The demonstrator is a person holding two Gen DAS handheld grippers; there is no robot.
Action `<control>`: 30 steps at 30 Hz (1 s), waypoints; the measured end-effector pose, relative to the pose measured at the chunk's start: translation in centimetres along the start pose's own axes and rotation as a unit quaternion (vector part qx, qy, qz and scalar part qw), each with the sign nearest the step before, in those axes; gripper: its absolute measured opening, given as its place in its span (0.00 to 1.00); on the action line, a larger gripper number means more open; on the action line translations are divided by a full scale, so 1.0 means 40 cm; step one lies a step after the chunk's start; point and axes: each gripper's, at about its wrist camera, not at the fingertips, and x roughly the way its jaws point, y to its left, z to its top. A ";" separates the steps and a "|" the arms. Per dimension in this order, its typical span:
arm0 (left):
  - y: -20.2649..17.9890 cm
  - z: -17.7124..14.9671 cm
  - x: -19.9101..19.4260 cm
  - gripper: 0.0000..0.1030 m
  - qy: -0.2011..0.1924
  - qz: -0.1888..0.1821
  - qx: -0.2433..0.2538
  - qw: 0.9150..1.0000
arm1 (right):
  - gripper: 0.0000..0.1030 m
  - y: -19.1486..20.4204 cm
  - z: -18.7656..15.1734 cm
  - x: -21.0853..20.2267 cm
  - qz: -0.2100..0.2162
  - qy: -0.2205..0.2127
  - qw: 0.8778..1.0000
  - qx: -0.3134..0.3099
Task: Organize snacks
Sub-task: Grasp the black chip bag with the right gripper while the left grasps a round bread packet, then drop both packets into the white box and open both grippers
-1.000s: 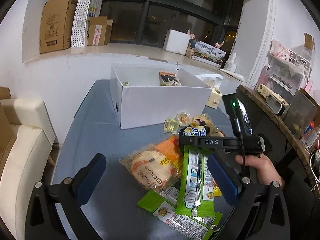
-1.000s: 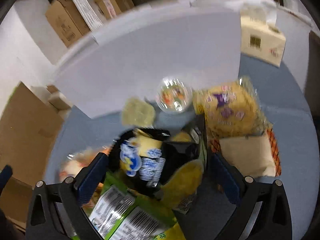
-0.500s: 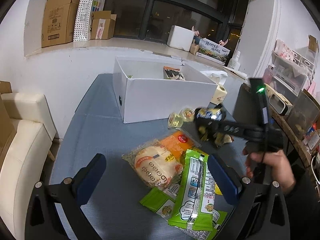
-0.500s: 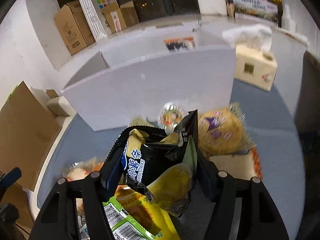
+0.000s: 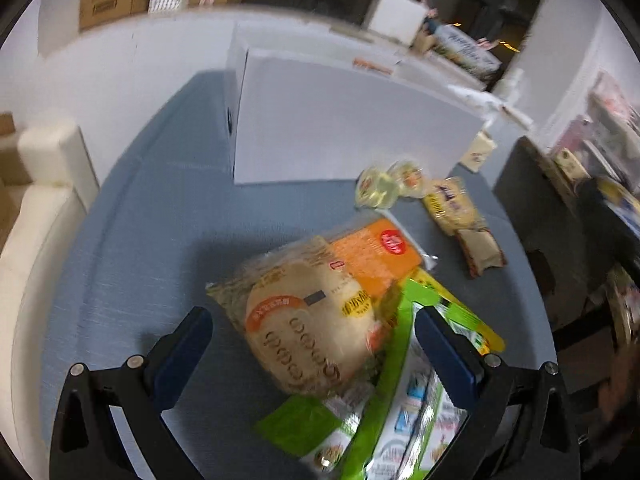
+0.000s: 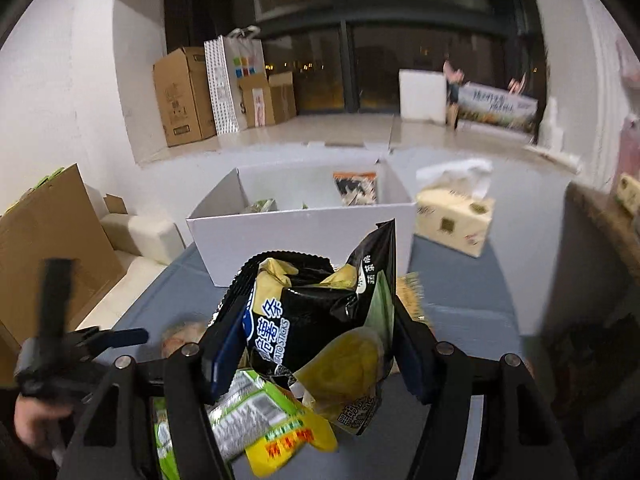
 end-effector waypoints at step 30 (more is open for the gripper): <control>-0.090 0.180 -0.171 0.76 -0.149 -0.026 0.112 0.982 | 0.69 -0.088 0.024 0.090 0.073 0.019 0.992 0.100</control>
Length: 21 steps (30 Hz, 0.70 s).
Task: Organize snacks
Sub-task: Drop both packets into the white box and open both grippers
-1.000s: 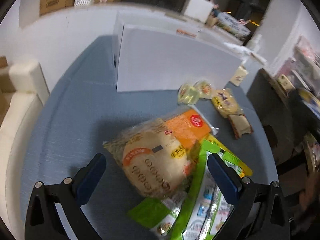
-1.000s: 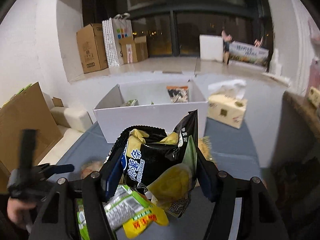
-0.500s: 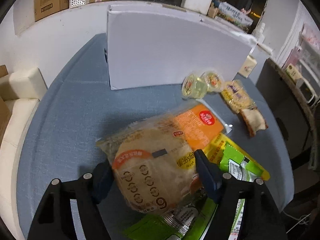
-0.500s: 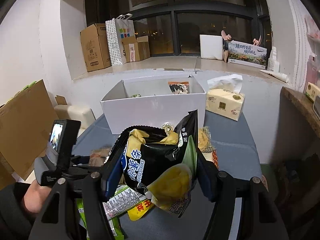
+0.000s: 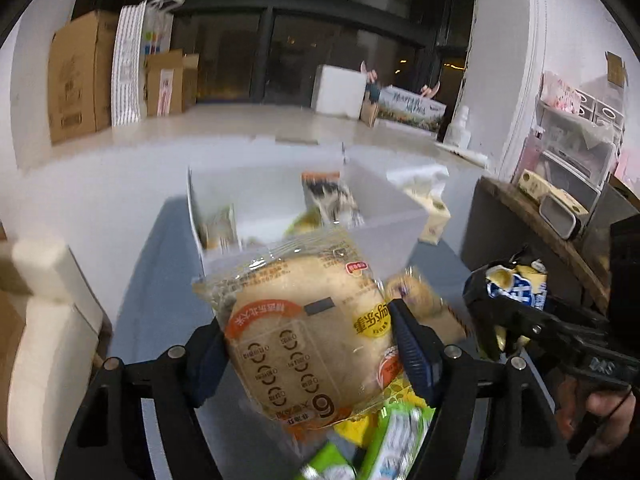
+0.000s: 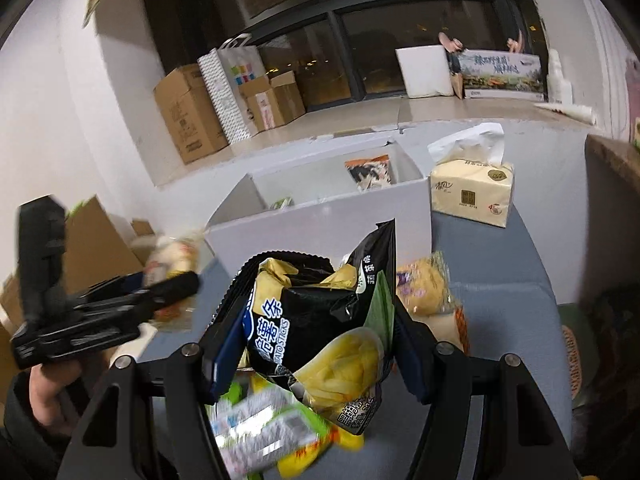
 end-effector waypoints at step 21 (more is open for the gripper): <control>0.156 0.242 0.318 1.00 0.051 0.054 -0.061 0.995 | 0.95 -0.083 0.372 0.372 -0.032 0.066 0.997 0.030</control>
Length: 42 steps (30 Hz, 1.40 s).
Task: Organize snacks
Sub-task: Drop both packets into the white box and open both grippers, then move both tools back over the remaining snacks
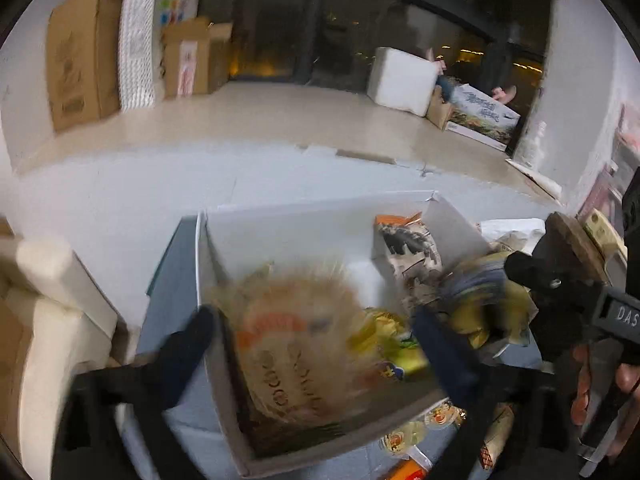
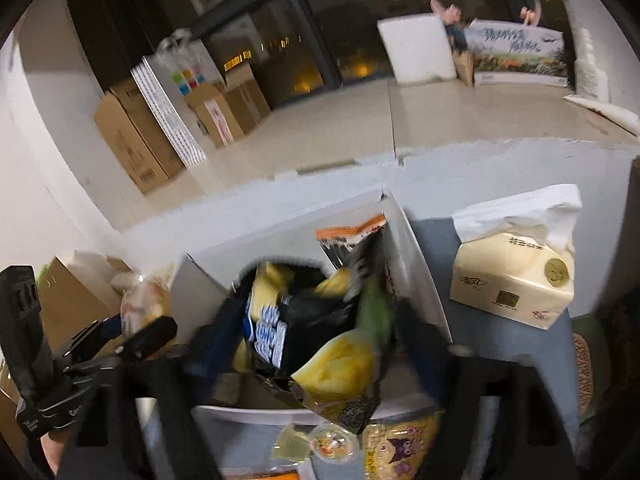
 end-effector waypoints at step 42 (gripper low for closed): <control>-0.075 -0.451 -0.421 1.00 -0.040 -0.060 0.053 0.996 | 1.00 -0.086 -0.570 -0.360 -0.041 -0.037 0.998 -0.008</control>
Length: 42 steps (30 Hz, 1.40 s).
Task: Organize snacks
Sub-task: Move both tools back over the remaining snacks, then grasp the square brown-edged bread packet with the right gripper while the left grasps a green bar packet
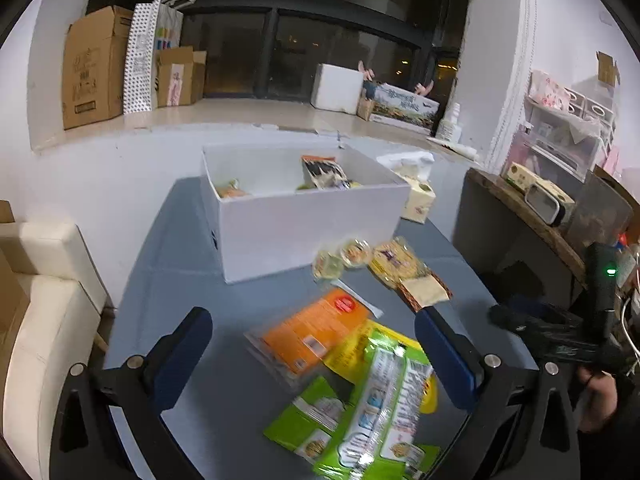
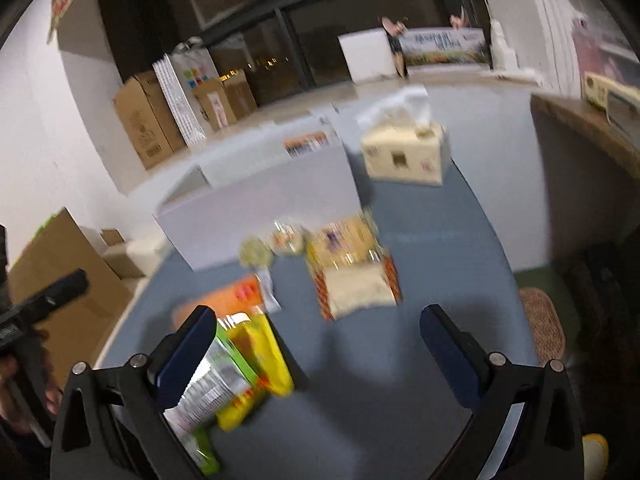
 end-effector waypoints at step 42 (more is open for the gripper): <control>-0.062 -0.079 0.067 1.00 0.066 -0.036 0.045 0.996 | 0.59 0.004 0.082 0.310 -0.087 0.113 0.984 -0.108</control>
